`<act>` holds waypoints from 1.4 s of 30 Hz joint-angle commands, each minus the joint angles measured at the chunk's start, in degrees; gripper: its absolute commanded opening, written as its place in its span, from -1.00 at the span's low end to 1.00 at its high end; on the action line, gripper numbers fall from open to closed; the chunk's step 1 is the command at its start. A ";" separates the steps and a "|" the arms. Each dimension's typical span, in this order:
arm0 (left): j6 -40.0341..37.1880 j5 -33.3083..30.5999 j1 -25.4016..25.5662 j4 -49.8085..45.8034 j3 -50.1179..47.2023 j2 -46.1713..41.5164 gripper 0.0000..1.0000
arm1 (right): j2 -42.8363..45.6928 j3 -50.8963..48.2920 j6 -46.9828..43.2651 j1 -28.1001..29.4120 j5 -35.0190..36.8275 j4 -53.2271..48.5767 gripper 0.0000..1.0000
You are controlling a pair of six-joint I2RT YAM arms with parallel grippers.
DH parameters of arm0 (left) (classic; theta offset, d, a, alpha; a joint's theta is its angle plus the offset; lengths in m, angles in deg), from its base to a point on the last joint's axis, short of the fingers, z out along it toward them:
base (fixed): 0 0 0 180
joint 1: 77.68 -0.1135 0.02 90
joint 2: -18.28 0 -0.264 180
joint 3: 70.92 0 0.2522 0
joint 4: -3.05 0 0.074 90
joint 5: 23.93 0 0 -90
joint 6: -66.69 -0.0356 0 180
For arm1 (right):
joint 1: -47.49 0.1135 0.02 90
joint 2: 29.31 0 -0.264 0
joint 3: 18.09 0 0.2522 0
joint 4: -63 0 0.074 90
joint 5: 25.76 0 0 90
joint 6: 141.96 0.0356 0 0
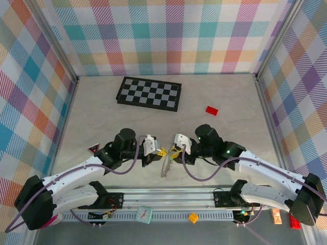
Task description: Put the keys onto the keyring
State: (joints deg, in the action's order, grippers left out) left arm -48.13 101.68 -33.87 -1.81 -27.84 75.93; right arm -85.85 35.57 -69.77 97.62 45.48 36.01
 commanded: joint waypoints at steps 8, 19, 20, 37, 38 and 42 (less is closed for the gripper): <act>1.94 3.22 0.31 8.49 -1.79 -2.10 -1.00 | -1.36 -1.32 4.09 -0.38 -4.42 7.67 -0.38; 2.66 3.67 0.26 9.81 -2.16 -2.36 -1.00 | -3.45 -0.56 3.50 -0.38 -7.28 8.23 -0.84; 2.66 3.54 0.31 9.81 -2.16 -2.45 -1.00 | -3.57 -0.39 3.18 -0.38 -7.42 7.89 -0.92; -3.60 -1.78 0.31 -5.38 4.83 -1.72 -0.60 | -11.08 14.37 -9.00 0.27 -9.53 -15.15 -1.00; -3.89 -1.78 0.29 -6.23 5.31 -1.46 -0.60 | -11.44 14.92 -9.34 0.53 -9.45 -15.45 -1.00; -4.43 -1.18 0.24 -8.22 6.53 -0.87 -0.68 | -12.78 17.16 -10.15 1.63 -9.02 -16.75 -1.00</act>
State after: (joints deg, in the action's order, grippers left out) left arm -50.86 100.55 -33.87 -8.06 -23.54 74.66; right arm -98.13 50.01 -77.17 97.81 39.45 21.71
